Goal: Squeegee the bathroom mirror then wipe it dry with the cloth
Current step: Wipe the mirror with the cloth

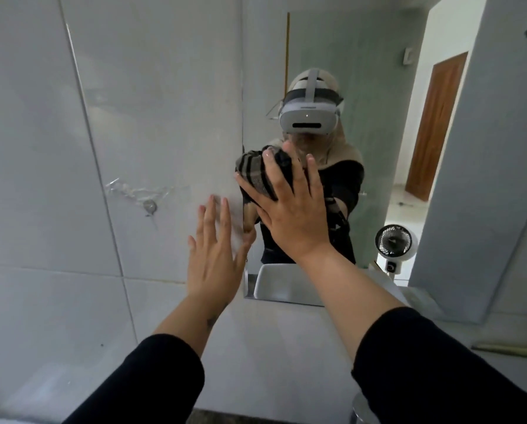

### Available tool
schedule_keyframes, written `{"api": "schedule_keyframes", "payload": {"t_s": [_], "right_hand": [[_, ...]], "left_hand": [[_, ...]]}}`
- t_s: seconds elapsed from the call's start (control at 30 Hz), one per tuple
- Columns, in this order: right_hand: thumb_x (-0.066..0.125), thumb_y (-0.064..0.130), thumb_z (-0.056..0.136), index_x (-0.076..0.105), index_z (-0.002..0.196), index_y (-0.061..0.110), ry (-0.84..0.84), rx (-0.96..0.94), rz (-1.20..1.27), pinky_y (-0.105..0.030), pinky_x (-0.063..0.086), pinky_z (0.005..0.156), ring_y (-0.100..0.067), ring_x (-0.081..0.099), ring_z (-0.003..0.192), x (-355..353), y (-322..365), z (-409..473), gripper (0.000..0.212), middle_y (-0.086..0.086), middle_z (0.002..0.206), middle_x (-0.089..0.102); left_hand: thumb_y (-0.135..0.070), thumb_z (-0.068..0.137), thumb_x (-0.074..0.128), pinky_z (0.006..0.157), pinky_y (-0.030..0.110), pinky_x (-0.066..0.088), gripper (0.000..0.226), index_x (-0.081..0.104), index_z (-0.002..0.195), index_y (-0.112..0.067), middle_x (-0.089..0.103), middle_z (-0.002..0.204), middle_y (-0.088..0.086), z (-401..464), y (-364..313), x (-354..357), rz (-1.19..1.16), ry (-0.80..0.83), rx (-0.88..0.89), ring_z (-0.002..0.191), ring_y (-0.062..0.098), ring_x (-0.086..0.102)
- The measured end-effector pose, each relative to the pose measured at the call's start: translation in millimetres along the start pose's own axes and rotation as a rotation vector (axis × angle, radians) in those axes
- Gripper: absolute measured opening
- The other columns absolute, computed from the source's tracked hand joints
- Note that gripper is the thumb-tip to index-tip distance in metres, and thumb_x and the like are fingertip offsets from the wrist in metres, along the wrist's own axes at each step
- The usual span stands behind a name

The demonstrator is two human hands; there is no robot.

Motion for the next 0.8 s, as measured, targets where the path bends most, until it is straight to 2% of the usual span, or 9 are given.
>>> {"api": "schedule_keyframes", "payload": {"t_s": [0.1,0.2,0.4,0.57,0.67,0.73,0.8], "right_hand": [[0.050,0.037,0.094,0.032,0.145,0.038,0.065,-0.100,0.012,-0.060,0.025,0.111,-0.040,0.021,0.140,5,9,-24,0.054,-0.010,0.148,0.017],[0.052,0.034,0.094,0.027,0.146,0.041,0.108,-0.105,-0.004,-0.062,0.025,0.110,-0.041,0.024,0.141,2,5,-42,0.059,-0.010,0.148,0.016],[0.053,0.038,0.095,0.020,0.147,0.045,0.126,0.027,-0.070,-0.061,0.015,0.114,-0.040,0.018,0.142,-15,-36,-67,0.062,-0.010,0.150,0.010],[0.043,0.042,0.098,0.018,0.147,0.044,0.163,0.156,-0.065,-0.061,0.010,0.115,-0.044,0.014,0.142,-31,-95,-92,0.054,-0.011,0.151,0.007],[0.046,0.041,0.097,0.020,0.146,0.043,0.174,0.250,-0.091,-0.060,0.005,0.115,-0.045,0.012,0.142,-39,-132,-112,0.056,-0.011,0.151,0.007],[0.047,0.042,0.097,0.021,0.145,0.042,0.170,0.350,-0.097,-0.061,0.006,0.114,-0.045,0.013,0.142,-45,-155,-129,0.054,-0.011,0.151,0.007],[0.038,0.045,0.100,0.021,0.144,0.042,0.161,0.452,-0.093,-0.064,0.013,0.113,-0.044,0.013,0.142,-50,-175,-146,0.047,-0.011,0.151,0.007]], "left_hand": [[-0.053,0.097,0.029,0.118,0.050,0.004,0.073,-0.029,0.138,-0.036,-0.028,0.155,-0.008,-6,3,6,0.022,0.015,0.008,0.142,0.012,-0.025],[-0.047,0.098,0.034,0.116,0.051,0.003,0.077,-0.031,0.137,-0.033,-0.030,0.155,-0.005,-13,0,9,0.067,0.039,0.029,0.143,0.016,-0.024],[-0.039,0.097,0.042,0.116,0.055,0.007,0.083,-0.028,0.140,-0.033,-0.025,0.157,-0.001,-16,-16,12,0.092,0.096,0.037,0.145,0.021,-0.018],[-0.046,0.093,0.047,0.114,0.059,0.014,0.092,-0.030,0.141,-0.032,-0.026,0.156,0.003,-15,-18,16,0.146,0.105,0.012,0.146,0.025,-0.015],[-0.049,0.089,0.051,0.113,0.058,0.017,0.099,-0.034,0.138,-0.034,-0.025,0.157,0.003,-14,-19,19,0.112,0.072,0.021,0.146,0.026,-0.014],[-0.050,0.087,0.053,0.115,0.057,0.018,0.102,-0.034,0.137,-0.034,-0.026,0.156,0.002,-13,-18,21,0.087,0.056,0.024,0.145,0.024,-0.017],[-0.049,0.084,0.057,0.113,0.055,0.024,0.106,-0.033,0.139,-0.034,-0.027,0.156,0.001,-13,-16,24,0.087,0.039,0.017,0.144,0.021,-0.021]]}}
Point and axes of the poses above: each hand's wrist, its own z-axis towards the middle knuckle, its own x-axis out of the palm, y = z × x, the point moved 5 cm from there along z, towards the middle knuckle
